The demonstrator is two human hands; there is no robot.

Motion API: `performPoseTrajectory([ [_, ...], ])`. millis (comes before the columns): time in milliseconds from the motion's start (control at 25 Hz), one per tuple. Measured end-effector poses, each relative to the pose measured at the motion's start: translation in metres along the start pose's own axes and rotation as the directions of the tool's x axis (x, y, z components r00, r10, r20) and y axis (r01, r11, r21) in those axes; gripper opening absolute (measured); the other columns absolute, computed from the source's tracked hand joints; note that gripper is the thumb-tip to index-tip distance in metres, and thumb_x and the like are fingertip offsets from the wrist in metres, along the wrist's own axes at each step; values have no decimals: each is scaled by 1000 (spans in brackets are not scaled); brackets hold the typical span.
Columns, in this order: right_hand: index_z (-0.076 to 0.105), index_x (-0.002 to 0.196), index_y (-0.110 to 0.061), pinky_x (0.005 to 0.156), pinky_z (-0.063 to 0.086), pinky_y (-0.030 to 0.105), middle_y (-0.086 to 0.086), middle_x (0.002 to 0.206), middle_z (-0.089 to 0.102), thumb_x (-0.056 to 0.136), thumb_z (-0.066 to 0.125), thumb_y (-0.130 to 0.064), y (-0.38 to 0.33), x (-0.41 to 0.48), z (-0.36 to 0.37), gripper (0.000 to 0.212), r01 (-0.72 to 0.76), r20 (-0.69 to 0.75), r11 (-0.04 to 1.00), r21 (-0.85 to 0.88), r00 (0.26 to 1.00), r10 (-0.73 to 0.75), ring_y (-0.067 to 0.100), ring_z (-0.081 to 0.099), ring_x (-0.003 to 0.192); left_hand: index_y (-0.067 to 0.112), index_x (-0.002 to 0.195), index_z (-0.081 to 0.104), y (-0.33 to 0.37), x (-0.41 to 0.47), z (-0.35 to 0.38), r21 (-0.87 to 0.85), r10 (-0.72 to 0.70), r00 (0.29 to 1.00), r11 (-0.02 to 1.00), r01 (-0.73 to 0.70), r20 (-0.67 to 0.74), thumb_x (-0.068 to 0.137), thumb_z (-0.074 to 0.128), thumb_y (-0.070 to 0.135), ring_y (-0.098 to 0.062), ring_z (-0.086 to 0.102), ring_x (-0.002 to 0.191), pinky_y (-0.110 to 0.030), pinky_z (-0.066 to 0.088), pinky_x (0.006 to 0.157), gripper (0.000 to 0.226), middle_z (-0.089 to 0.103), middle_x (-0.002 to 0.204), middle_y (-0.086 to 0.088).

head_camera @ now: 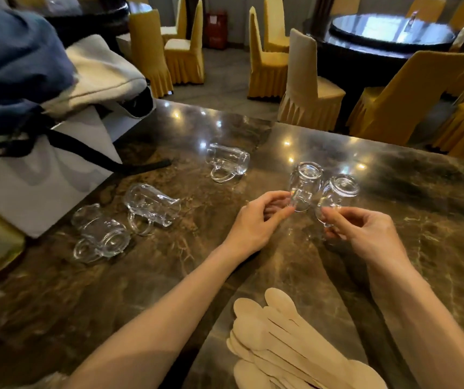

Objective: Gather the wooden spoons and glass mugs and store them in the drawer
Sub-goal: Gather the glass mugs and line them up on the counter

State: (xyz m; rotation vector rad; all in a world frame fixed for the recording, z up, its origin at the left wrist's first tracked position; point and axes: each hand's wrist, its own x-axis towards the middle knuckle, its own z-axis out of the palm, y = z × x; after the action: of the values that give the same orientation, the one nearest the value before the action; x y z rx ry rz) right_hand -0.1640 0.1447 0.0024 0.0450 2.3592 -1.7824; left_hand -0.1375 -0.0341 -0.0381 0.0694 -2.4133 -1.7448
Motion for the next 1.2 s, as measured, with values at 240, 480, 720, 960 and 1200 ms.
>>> performPoseTrajectory([
  [240,66,104,-40,75,59,41,-11,97,71,77,65,-59,-3,-23,-36,33,132,-56,935,-330,986,-159,11,67,92,26,106,67,5,-99,-67,28,1,979,1000,5,-204,86,66,23,2,64,91,-8,47,79,20,70,98,13],
  [480,68,85,-42,65,54,29,-14,81,69,72,67,-49,-56,-56,48,15,368,233,854,-367,925,-299,2,65,79,41,96,63,-16,-201,-162,387,3,835,887,252,-550,84,57,37,9,56,96,-10,44,72,14,63,96,25],
  [720,69,106,-30,83,53,32,-8,97,72,90,59,-29,-60,-73,182,19,603,590,667,-437,752,-293,11,66,91,20,119,63,-44,-202,-220,766,62,924,582,274,-378,88,58,30,-15,56,109,-32,46,92,33,60,121,3],
  [960,63,103,-21,68,47,37,6,107,69,89,48,-7,-45,-76,250,25,717,631,453,-530,690,-355,34,64,95,22,121,62,-50,-183,-232,869,72,980,478,128,-184,92,54,38,-17,57,109,-31,44,89,35,62,122,2],
  [1200,60,107,-13,60,37,31,4,104,59,92,52,-8,-40,-81,266,18,736,622,253,-628,671,-405,29,64,89,19,99,72,-50,-173,-235,894,194,971,446,39,-140,83,68,34,-17,63,83,-30,48,69,23,70,93,1],
])
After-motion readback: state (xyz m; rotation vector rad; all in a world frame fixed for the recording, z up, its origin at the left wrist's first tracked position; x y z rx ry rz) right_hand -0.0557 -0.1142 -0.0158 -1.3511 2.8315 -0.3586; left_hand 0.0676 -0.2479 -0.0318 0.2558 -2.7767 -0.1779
